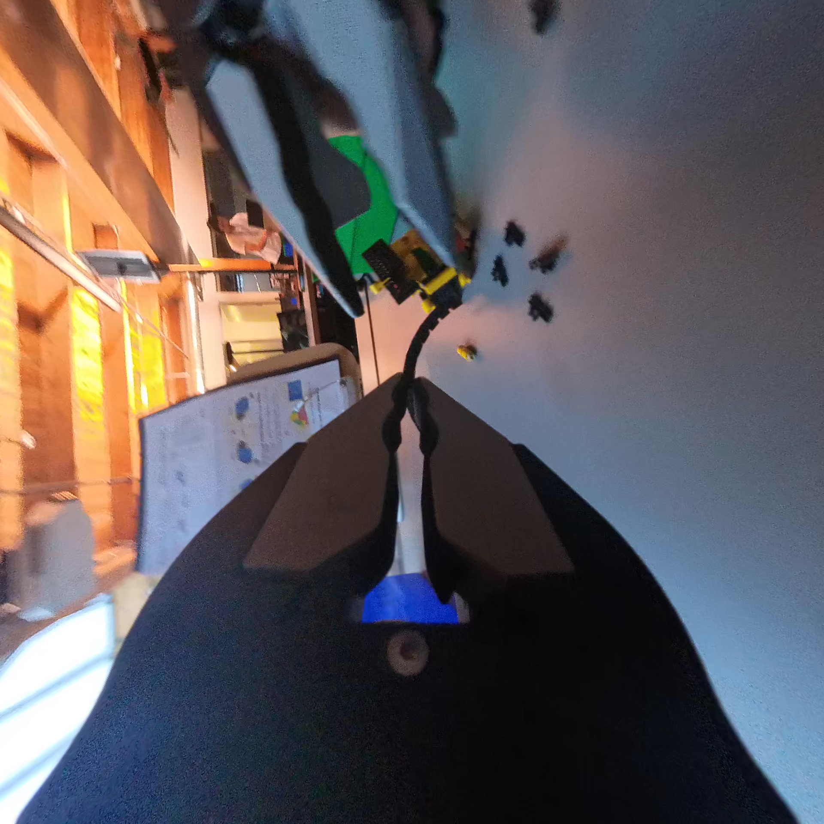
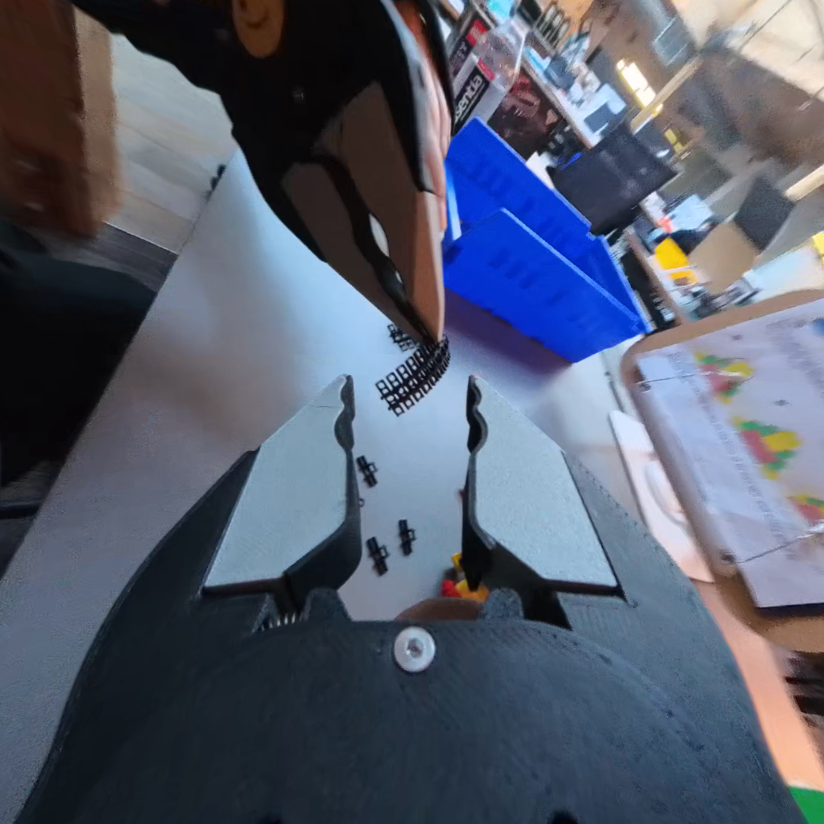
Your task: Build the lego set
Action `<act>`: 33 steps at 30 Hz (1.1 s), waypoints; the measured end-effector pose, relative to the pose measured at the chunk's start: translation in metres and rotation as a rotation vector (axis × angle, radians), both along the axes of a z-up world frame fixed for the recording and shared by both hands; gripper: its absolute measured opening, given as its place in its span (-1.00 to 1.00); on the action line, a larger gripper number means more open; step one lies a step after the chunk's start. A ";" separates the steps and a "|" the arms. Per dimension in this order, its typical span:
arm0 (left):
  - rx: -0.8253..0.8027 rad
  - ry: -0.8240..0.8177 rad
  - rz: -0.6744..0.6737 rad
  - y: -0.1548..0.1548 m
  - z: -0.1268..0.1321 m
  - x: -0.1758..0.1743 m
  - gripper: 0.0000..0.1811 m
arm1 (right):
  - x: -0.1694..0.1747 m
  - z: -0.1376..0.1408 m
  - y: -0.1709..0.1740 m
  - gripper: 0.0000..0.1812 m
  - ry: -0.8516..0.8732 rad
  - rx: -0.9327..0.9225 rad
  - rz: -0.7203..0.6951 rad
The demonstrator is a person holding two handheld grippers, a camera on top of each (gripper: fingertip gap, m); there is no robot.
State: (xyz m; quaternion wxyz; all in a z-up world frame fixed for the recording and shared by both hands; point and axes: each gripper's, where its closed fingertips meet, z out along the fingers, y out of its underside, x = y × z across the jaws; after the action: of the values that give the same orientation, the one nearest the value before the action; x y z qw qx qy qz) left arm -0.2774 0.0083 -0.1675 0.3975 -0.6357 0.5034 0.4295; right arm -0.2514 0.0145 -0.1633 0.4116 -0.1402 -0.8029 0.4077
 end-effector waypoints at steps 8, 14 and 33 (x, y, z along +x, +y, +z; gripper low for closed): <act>0.053 -0.451 0.081 0.008 0.017 -0.005 -1.00 | -0.008 0.016 0.004 -0.69 0.307 0.214 -0.145; 0.059 -0.565 0.049 0.010 0.015 -0.002 -1.00 | -0.007 0.023 0.010 -1.00 0.343 0.221 -0.168; -0.070 -0.916 -0.087 0.035 0.026 0.028 -0.74 | -0.005 0.025 0.020 -1.00 0.253 0.088 -0.142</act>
State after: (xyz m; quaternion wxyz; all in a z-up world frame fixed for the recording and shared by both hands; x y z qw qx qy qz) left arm -0.2496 0.0430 -0.1415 0.5749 -0.7513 0.3164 0.0698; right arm -0.2569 0.0345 -0.1384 0.5431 -0.1261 -0.7497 0.3565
